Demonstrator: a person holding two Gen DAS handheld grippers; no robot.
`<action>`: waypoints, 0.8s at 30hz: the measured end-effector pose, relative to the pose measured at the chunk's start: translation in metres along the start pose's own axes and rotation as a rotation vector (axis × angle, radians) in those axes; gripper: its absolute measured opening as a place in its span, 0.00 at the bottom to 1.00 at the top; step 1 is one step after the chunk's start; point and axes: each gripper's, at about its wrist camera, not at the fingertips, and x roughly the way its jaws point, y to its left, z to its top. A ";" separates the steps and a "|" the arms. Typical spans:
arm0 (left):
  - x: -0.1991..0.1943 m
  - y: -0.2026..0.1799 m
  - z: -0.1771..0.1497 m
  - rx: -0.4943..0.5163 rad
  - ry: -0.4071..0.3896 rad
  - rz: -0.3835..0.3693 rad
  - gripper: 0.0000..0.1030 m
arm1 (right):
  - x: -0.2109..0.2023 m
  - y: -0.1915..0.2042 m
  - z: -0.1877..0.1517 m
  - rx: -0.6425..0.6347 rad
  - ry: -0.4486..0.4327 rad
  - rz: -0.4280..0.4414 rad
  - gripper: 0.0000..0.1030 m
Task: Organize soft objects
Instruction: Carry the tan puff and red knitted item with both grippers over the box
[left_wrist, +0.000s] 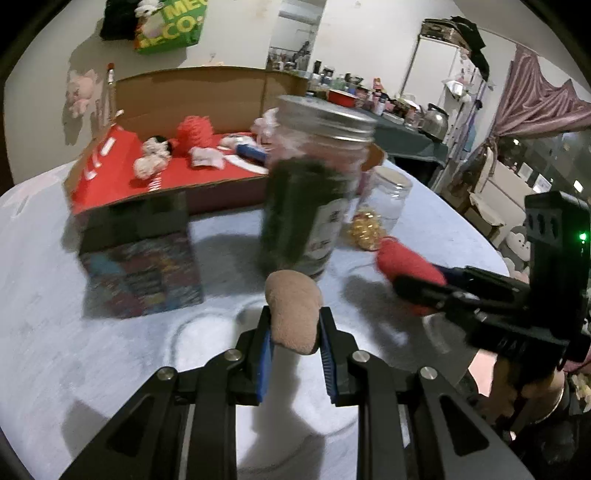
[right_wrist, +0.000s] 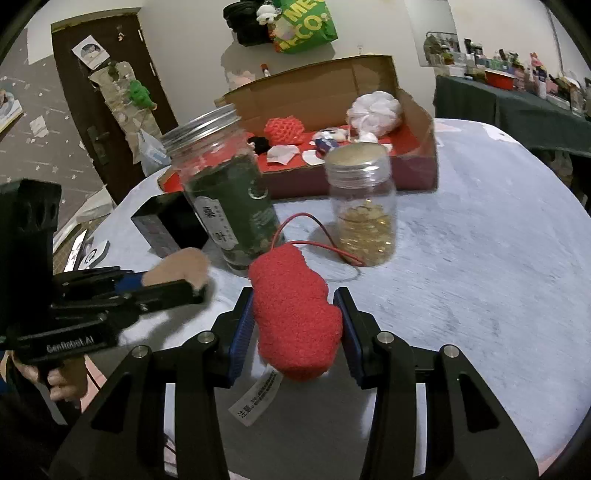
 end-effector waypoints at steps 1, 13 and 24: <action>-0.001 0.005 -0.001 -0.005 0.001 0.007 0.23 | -0.002 -0.002 -0.001 0.004 0.000 -0.003 0.40; -0.032 0.066 -0.017 -0.109 0.001 0.134 0.23 | -0.021 -0.045 0.001 0.076 0.001 -0.082 0.40; -0.036 0.105 -0.006 -0.128 0.014 0.199 0.23 | -0.021 -0.081 0.016 0.152 0.015 -0.127 0.40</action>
